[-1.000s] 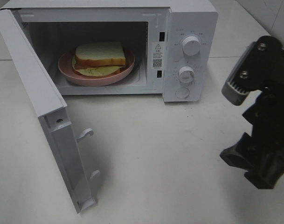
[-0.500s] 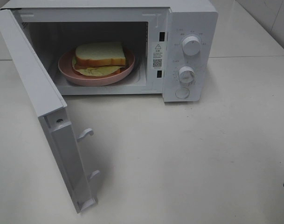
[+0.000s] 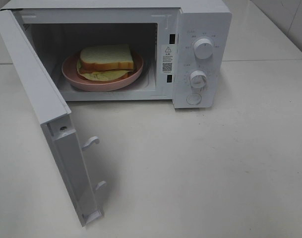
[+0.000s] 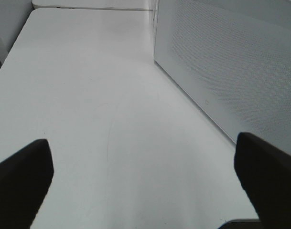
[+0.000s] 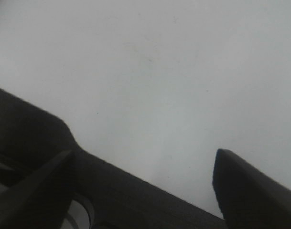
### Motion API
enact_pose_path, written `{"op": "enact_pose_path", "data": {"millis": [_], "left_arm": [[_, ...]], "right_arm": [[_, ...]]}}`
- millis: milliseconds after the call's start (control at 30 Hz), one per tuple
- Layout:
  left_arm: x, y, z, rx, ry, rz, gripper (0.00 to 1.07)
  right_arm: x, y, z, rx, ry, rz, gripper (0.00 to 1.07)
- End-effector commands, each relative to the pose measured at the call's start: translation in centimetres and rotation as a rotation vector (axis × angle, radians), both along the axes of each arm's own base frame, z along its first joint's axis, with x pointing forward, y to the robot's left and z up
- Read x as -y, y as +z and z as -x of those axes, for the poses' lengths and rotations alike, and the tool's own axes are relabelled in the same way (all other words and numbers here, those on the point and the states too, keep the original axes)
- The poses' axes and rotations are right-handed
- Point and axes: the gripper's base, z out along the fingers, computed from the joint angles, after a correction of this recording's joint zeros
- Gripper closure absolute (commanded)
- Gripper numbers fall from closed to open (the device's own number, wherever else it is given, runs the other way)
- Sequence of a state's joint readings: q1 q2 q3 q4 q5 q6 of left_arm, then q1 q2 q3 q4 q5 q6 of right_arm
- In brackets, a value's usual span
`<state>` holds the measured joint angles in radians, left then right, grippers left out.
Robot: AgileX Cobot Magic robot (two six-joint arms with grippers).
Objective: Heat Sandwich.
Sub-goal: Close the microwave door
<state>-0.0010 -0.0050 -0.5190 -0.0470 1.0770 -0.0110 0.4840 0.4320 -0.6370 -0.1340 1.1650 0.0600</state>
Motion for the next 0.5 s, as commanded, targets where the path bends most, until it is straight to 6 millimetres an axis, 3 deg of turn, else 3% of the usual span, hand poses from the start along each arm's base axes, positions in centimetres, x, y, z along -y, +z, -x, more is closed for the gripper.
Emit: {"op": "enact_pose_path", "data": {"millis": [33,300,500], "left_arm": [[0.0,0.0,0.2,0.02,0.002,0.009,0.09],[0.0,0.0,0.2,0.02,0.002,0.009,0.09],[0.0,0.0,0.2,0.02,0.002,0.009,0.09]], "right_arm": [[0.8,0.1,1.1,0.058,-0.079,-0.037,0.31],[1.9,0.5,3.5,0.212,-0.211,-0.087,0.31],[2.0,-1.4,5.0,0.286,-0.33,-0.122,0.31]]}}
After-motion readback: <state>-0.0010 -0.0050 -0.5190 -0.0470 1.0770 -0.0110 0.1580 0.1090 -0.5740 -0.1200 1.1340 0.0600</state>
